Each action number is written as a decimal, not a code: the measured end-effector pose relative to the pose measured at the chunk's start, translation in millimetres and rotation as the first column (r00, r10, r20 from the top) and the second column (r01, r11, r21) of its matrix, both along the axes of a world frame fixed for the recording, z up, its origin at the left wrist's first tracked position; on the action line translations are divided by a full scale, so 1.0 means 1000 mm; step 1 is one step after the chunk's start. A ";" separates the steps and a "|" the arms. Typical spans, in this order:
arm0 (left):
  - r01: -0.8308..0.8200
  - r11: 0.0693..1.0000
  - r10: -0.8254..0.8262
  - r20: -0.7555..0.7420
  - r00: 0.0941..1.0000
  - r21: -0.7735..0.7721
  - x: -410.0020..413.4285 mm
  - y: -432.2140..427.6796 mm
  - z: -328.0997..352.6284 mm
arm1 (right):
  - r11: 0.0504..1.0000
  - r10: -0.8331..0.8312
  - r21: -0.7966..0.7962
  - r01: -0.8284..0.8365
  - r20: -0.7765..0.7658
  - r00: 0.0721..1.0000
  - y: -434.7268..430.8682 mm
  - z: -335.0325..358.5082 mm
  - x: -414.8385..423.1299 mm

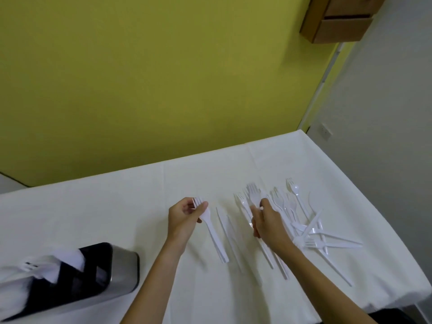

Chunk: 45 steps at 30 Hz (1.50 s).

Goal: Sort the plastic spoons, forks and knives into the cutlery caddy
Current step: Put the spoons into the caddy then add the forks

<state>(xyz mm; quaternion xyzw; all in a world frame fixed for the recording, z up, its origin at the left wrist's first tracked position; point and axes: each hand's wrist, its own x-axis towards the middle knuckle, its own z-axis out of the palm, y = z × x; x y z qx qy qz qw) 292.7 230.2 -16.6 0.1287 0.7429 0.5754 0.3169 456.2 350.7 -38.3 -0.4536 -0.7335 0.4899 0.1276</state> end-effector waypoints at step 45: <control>-0.219 0.962 0.268 -0.424 0.865 0.161 -0.104 -0.186 0.140 | 0.670 0.652 -0.158 -0.726 -0.342 0.677 -0.160 0.122 -0.149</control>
